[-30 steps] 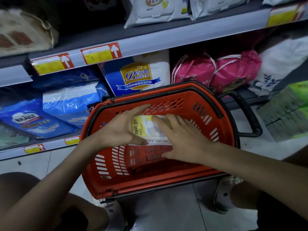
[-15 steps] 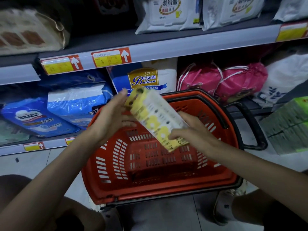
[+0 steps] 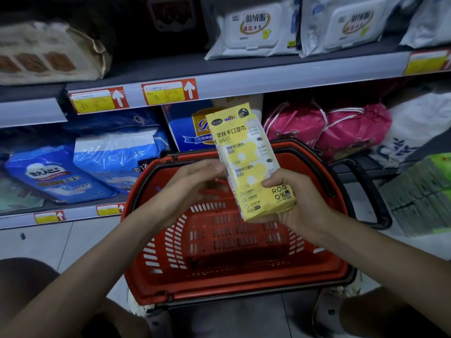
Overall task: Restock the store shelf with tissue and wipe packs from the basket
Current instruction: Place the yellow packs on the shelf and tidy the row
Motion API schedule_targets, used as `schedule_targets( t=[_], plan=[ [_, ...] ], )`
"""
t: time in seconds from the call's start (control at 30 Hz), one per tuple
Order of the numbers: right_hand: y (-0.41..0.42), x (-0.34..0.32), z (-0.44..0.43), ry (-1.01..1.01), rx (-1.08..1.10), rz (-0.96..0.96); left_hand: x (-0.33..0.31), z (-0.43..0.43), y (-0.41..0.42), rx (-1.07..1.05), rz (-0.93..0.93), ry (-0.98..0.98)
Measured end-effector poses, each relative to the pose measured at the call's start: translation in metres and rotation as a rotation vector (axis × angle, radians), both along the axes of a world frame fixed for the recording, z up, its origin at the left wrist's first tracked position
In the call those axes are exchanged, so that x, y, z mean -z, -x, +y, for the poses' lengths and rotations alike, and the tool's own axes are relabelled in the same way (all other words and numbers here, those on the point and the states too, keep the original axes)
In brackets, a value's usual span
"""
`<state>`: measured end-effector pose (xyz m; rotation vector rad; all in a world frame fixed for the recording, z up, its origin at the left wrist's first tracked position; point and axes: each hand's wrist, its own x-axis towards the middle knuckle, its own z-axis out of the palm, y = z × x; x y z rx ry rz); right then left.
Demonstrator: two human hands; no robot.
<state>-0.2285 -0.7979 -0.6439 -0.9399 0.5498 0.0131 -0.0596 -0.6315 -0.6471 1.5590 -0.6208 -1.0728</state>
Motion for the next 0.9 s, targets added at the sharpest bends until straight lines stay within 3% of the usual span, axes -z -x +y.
schedule_targets(
  t=[0.2, 0.3, 0.37, 0.57, 0.9],
  plan=[
    [-0.003, -0.007, -0.006, 0.138, -0.027, -0.021, -0.006, -0.007, 0.008, -0.035, 0.045, 0.121],
    [-0.006, -0.013, -0.011, 0.391, -0.041, -0.046, -0.008, -0.011, 0.010, -0.121, 0.074, 0.186],
    [-0.006, -0.018, -0.013, 0.536, -0.004, -0.059, -0.010, -0.014, 0.011, -0.159, 0.053, 0.228],
    [-0.005, -0.036, -0.009, 0.657, 0.162, -0.200, -0.024, -0.020, 0.017, -0.275, 0.023, 0.290],
    [0.010, -0.078, 0.000, 0.921, 0.099, -0.250, -0.082, -0.031, 0.048, -0.378, -0.219, 0.332]
  ],
)
